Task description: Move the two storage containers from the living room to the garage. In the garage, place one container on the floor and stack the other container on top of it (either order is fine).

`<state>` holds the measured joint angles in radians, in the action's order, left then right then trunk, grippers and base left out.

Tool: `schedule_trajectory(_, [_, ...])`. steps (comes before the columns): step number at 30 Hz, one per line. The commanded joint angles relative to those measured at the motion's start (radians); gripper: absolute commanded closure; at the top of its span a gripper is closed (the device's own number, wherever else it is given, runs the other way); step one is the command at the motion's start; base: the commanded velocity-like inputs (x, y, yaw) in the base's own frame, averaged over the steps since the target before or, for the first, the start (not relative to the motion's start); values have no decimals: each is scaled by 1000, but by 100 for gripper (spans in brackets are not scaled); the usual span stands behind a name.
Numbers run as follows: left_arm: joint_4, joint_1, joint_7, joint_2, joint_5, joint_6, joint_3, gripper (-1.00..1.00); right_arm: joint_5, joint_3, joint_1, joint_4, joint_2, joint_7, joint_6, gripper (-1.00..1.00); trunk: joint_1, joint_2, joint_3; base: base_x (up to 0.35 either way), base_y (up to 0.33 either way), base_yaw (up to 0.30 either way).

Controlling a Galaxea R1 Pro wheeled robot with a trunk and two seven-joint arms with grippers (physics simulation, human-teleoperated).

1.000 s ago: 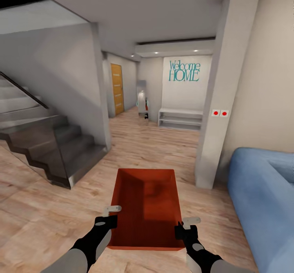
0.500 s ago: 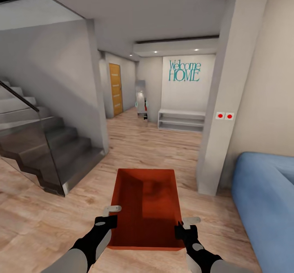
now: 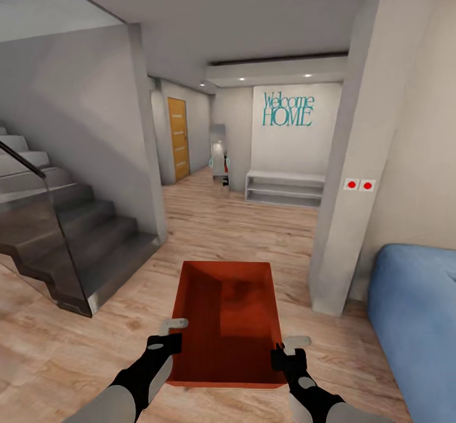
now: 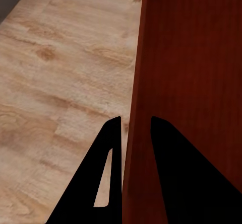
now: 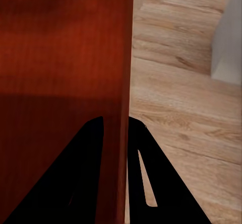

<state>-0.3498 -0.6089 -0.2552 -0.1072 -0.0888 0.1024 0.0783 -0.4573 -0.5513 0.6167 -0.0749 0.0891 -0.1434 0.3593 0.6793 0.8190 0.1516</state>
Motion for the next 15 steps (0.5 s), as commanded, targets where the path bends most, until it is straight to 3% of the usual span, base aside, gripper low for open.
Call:
schedule_trajectory(1, [-1,0,-21,1,3,8,9,100,-20,21,1,2,0,-12,8,100,1,1,1,322,0,0])
schedule_trajectory(15, [-1,0,-21,1,3,8,8,100,-20,21,1,1,0,-12,9,100,1,1,1,321,0,0])
